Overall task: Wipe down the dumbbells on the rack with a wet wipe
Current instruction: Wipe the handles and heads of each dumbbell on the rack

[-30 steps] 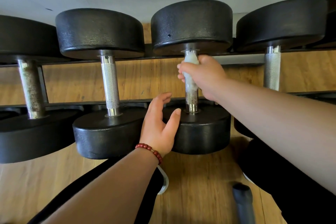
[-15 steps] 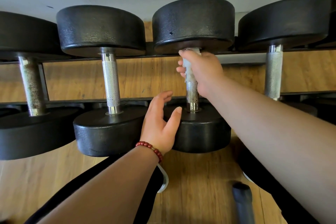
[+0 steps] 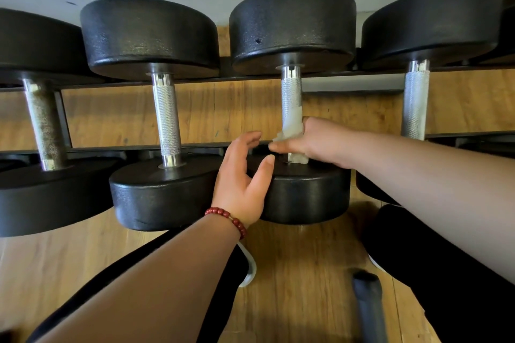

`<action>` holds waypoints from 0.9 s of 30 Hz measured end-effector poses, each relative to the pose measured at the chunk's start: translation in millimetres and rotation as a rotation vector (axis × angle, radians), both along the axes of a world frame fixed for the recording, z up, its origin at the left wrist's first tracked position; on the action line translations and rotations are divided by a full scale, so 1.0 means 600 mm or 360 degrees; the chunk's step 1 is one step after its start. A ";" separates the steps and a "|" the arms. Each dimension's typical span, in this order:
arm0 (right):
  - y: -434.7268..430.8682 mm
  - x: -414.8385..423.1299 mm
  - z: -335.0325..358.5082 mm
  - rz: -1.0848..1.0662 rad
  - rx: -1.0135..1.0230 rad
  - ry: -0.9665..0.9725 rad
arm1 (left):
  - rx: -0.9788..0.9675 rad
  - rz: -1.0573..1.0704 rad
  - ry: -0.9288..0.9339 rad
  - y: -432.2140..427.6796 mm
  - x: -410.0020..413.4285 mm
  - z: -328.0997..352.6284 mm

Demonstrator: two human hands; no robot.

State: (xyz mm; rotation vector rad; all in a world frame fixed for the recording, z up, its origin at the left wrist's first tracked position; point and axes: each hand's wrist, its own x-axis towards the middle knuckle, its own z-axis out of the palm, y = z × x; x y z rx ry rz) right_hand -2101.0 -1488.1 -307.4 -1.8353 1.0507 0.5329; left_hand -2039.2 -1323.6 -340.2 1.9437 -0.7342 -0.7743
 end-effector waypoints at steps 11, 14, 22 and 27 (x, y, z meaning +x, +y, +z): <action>0.009 -0.013 0.016 0.0425 -0.0080 0.0224 | 0.0011 0.0003 -0.0017 0.000 -0.001 -0.002; 0.008 -0.015 0.021 0.0394 0.0011 0.0294 | -0.0001 0.0003 -0.0016 0.000 -0.001 -0.001; 0.006 -0.032 0.028 0.0122 0.0125 0.0111 | -0.0006 0.0000 0.0003 0.000 0.000 0.001; 0.007 -0.051 0.027 -0.0074 0.0010 -0.0096 | 0.0017 0.0013 0.0001 0.000 -0.002 0.003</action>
